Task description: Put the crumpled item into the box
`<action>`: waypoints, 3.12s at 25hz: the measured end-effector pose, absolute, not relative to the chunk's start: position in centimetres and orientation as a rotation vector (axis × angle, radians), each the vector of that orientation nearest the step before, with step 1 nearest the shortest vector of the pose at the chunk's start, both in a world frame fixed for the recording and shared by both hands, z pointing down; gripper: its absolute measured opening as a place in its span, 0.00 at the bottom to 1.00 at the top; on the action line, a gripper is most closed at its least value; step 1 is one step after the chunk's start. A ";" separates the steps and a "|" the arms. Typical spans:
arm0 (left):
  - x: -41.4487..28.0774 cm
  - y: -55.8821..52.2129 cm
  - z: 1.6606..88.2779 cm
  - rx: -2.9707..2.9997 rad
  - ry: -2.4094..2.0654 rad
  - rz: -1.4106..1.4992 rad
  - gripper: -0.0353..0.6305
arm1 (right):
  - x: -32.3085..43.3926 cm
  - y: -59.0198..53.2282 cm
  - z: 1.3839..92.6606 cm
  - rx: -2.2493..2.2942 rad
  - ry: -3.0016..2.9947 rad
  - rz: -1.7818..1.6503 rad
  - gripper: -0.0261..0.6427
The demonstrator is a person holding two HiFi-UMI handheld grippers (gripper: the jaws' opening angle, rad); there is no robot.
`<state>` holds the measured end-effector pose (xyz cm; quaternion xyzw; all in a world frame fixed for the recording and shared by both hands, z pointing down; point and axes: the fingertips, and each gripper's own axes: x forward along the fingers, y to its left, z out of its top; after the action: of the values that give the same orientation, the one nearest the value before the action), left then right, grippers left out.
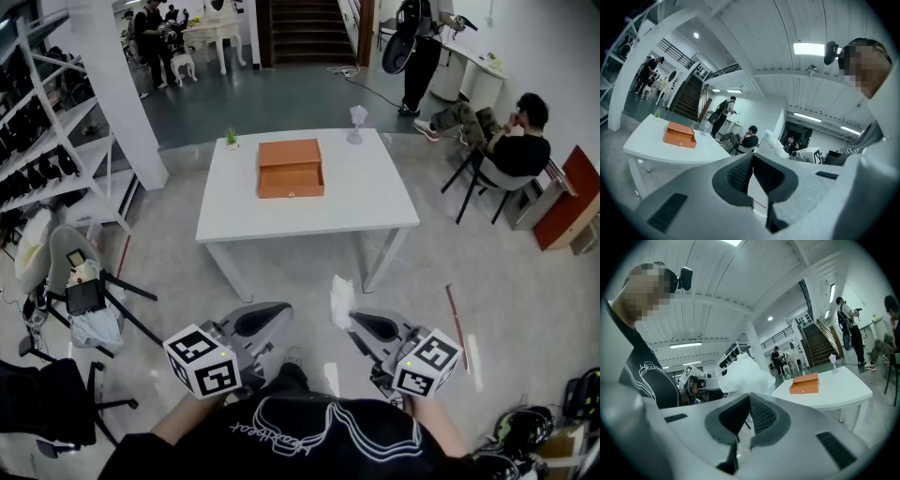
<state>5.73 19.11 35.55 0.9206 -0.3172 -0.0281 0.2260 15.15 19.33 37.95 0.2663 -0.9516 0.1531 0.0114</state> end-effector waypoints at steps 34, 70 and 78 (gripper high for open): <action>2.1 5.5 37.8 2.505 -0.811 -0.073 0.06 | 11.7 6.2 39.4 0.894 -2.893 0.499 0.05; -7.8 -20.0 42.2 2.456 -0.759 -0.017 0.06 | 3.6 -21.2 44.3 0.960 -2.422 0.177 0.05; -8.6 -22.7 42.7 2.413 -0.823 0.006 0.06 | 2.8 -25.4 47.5 0.825 -2.316 0.102 0.05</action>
<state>-8.63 -22.67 42.74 0.9053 -0.3086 0.0023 0.2918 2.79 -25.42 47.48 0.3161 -0.8872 0.0389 0.3338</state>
